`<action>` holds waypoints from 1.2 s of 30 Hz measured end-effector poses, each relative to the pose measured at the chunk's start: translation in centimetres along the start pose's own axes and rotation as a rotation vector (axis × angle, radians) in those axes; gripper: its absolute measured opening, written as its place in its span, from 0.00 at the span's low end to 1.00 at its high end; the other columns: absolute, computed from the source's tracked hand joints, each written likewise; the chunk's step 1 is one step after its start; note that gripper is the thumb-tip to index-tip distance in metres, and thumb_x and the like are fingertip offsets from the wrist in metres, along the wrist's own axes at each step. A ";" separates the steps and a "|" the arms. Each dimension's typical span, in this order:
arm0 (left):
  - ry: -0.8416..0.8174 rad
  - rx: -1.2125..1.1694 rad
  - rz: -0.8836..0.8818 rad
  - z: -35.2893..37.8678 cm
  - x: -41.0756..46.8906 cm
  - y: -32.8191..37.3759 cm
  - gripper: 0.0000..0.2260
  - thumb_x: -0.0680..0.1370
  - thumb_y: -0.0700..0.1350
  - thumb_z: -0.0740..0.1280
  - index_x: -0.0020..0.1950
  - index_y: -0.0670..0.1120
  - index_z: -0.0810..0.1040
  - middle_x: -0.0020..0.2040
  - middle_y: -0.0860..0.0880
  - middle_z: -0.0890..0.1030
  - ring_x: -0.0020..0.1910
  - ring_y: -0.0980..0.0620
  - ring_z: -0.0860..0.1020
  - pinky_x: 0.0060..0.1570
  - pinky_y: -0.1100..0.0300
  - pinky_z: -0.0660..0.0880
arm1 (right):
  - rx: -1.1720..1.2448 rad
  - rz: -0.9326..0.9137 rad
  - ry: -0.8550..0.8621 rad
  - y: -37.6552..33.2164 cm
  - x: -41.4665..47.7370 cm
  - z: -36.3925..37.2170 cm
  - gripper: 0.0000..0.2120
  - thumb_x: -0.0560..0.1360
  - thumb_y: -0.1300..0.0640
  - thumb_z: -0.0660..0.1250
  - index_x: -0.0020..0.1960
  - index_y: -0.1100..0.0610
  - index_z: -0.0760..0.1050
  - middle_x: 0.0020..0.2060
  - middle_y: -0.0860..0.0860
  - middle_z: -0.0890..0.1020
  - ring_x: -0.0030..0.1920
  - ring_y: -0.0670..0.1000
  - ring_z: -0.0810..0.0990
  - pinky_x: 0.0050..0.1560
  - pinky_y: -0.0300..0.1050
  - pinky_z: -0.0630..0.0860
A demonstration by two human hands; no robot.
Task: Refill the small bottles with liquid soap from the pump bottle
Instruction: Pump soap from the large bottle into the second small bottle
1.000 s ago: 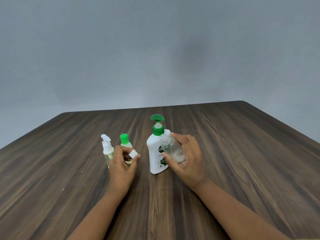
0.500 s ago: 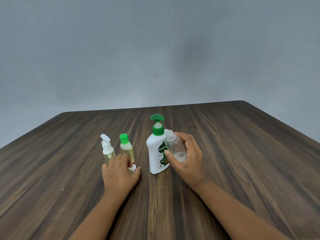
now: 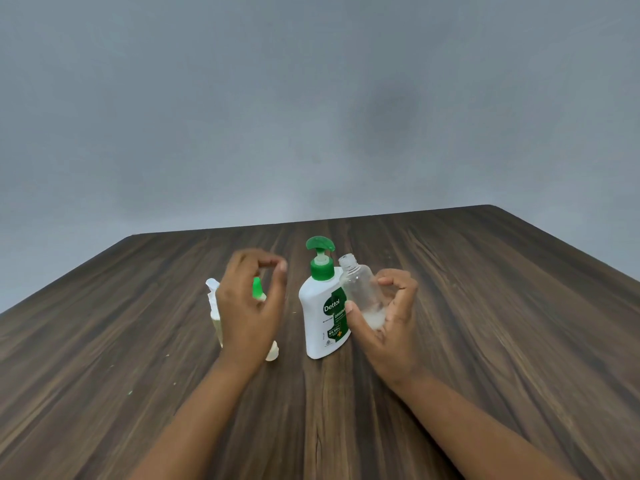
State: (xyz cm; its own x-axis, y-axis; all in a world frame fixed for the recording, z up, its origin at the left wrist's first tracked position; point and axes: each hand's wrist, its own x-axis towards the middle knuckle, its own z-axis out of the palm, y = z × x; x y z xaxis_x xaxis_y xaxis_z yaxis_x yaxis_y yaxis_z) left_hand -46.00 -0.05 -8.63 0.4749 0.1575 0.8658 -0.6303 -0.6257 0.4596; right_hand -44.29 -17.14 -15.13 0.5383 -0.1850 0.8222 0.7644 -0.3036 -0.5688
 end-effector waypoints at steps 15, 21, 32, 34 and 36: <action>-0.387 0.040 -0.229 3.2 7.8 3.3 0.06 0.68 0.45 0.76 0.34 0.44 0.81 0.31 0.55 0.81 0.31 0.61 0.77 0.32 0.73 0.70 | -0.083 -0.113 0.001 -0.8 0.5 -0.5 0.19 0.71 0.53 0.67 0.59 0.57 0.68 0.52 0.51 0.68 0.53 0.36 0.69 0.46 0.25 0.70; -0.367 0.028 -0.240 3.3 7.3 3.2 0.09 0.68 0.46 0.76 0.31 0.44 0.80 0.32 0.49 0.81 0.34 0.48 0.79 0.35 0.61 0.73 | -0.068 -0.151 0.023 -1.2 0.6 -0.4 0.20 0.71 0.53 0.68 0.61 0.58 0.68 0.52 0.52 0.68 0.55 0.36 0.69 0.49 0.26 0.69; -0.373 0.063 -0.226 4.1 5.7 2.7 0.12 0.71 0.44 0.73 0.30 0.49 0.75 0.31 0.53 0.74 0.30 0.58 0.70 0.30 0.72 0.64 | -0.014 -0.096 0.033 -1.3 0.2 -0.2 0.19 0.70 0.51 0.68 0.57 0.55 0.66 0.52 0.50 0.68 0.52 0.39 0.70 0.48 0.29 0.70; -0.373 0.074 -0.229 4.0 5.6 2.6 0.10 0.71 0.45 0.73 0.31 0.47 0.77 0.31 0.52 0.74 0.30 0.58 0.70 0.30 0.72 0.63 | -0.021 -0.099 0.028 -1.3 0.2 -0.2 0.19 0.71 0.51 0.68 0.57 0.56 0.66 0.52 0.51 0.67 0.53 0.39 0.70 0.50 0.29 0.70; -0.348 0.065 -0.232 3.8 5.7 2.6 0.11 0.71 0.46 0.73 0.31 0.47 0.77 0.31 0.53 0.74 0.29 0.59 0.71 0.30 0.73 0.64 | -0.022 -0.109 0.026 -1.2 0.3 -0.2 0.19 0.71 0.52 0.68 0.58 0.57 0.66 0.53 0.51 0.67 0.54 0.39 0.69 0.51 0.28 0.70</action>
State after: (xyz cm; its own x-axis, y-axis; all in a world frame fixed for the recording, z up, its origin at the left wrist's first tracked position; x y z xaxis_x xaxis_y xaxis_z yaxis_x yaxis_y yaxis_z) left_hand -42.55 -3.69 -3.30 0.7855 0.0394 0.6176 -0.4479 -0.6524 0.6114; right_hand -45.15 -17.02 -14.22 0.4428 -0.1740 0.8796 0.8097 -0.3439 -0.4756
